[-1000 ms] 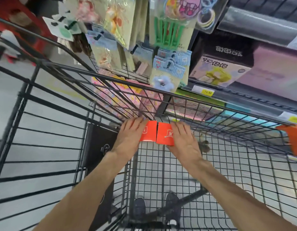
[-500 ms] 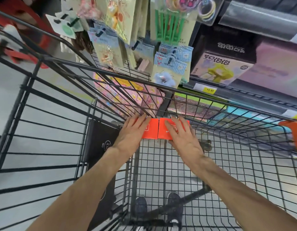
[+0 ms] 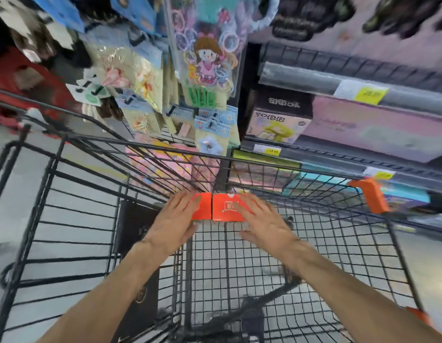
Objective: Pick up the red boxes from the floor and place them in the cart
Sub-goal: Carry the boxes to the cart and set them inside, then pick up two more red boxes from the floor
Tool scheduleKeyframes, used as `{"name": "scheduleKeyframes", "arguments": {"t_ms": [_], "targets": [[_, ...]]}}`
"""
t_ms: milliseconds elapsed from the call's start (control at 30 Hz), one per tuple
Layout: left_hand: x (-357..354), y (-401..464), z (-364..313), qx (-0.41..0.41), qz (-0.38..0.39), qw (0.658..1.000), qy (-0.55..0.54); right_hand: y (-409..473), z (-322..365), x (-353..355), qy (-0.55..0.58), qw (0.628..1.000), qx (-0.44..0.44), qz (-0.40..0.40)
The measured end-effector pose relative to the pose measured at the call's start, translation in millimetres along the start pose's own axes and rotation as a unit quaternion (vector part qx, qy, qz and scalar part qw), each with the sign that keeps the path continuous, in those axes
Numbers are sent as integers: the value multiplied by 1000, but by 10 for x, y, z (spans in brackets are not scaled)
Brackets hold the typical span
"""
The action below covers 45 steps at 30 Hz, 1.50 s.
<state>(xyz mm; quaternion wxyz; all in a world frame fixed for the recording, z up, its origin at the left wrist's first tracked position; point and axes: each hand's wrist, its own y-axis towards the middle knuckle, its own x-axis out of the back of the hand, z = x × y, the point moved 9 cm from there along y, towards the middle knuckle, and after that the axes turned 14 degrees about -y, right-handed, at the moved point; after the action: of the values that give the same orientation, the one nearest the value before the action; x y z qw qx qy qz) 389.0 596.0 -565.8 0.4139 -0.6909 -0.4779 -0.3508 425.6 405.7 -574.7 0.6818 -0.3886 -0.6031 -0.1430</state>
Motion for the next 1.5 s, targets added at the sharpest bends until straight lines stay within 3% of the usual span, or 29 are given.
{"name": "scheduleKeyframes", "arguments": {"t_ms": [100, 300, 433, 600, 733, 1000, 1100, 1233, 1500], "targets": [[404, -95, -477, -46, -2, 998, -43, -474, -274, 335, 27, 999, -15, 7], [1269, -230, -1844, -138, -2, 990, -34, -1820, -998, 1350, 33, 991, -132, 1], [1796, -306, -3135, -225, -1, 974, -9, -3123, -1517, 1942, 37, 971, -229, -52], [2041, -372, -4988, -372, 5, 928, 23, -4946, -2042, 2244, 39, 931, -346, -112], [1820, -438, -6550, -462, 37, 885, 30, -6477, -2317, 2378, 52, 881, -454, -126], [890, -820, -9549, -604, 76, 792, 42, -9328, -3059, 1722, 39, 788, -608, -89], [508, -922, -10534, -623, 104, 775, 31, -10275, -3290, 1560, 45, 753, -652, -81], [181, -1089, -11722, -660, 75, 746, 41, -11378, -3589, 1425, 36, 710, -701, -60], [-556, -786, -13647, -683, 113, 721, 21, -12959, -4566, 1056, 23, 651, -757, -51]]}}
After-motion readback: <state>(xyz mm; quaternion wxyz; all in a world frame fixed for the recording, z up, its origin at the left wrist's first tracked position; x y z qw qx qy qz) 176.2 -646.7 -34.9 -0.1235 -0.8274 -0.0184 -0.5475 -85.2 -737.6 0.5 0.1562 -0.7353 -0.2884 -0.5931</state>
